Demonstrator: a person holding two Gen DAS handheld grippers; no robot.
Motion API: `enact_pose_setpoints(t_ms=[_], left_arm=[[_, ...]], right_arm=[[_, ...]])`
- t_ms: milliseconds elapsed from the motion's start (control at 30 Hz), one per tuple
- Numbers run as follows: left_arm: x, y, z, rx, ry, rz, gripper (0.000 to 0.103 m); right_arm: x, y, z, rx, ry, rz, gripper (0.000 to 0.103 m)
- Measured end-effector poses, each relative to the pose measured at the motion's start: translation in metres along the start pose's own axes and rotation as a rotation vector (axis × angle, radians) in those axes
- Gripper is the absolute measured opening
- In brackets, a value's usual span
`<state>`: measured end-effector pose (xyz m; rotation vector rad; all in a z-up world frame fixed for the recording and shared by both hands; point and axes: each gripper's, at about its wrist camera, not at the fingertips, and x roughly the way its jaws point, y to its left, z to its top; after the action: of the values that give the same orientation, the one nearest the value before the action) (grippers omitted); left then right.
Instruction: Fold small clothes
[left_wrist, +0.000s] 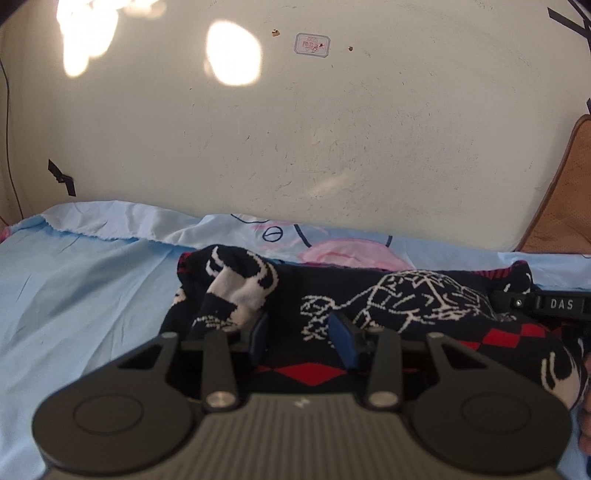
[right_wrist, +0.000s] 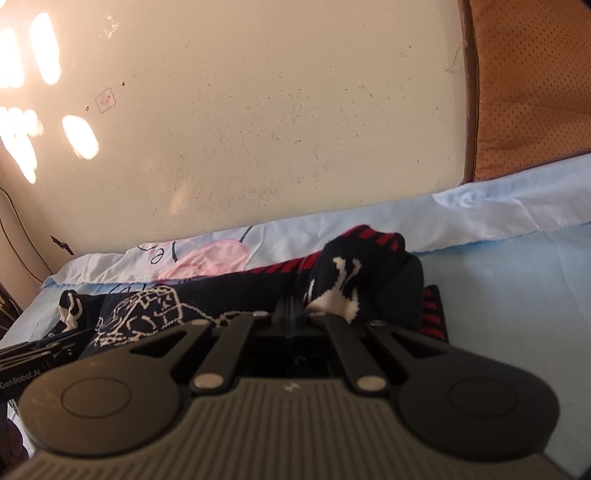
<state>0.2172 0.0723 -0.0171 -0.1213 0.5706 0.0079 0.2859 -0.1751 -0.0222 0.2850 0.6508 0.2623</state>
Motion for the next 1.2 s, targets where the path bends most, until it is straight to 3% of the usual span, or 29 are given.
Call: enact_pose_setpoints(t_ms=[467,933,1200], left_arm=[[-0.001,0.003,0.0,-0.011,-0.006,-0.041,0.042],[-0.002,0.003,0.0,-0.012,-0.006,-0.054,0.046],[-0.002,0.005,0.001,-0.021,-0.006,-0.069,0.048]], right_arm=[[-0.008,-0.002,-0.002,0.021,-0.028,0.008,0.002],[-0.023,-0.005,-0.004,0.046,-0.113,0.025,0.018],[-0.029,0.012,-0.008,-0.002,-0.12,-0.06,0.023]])
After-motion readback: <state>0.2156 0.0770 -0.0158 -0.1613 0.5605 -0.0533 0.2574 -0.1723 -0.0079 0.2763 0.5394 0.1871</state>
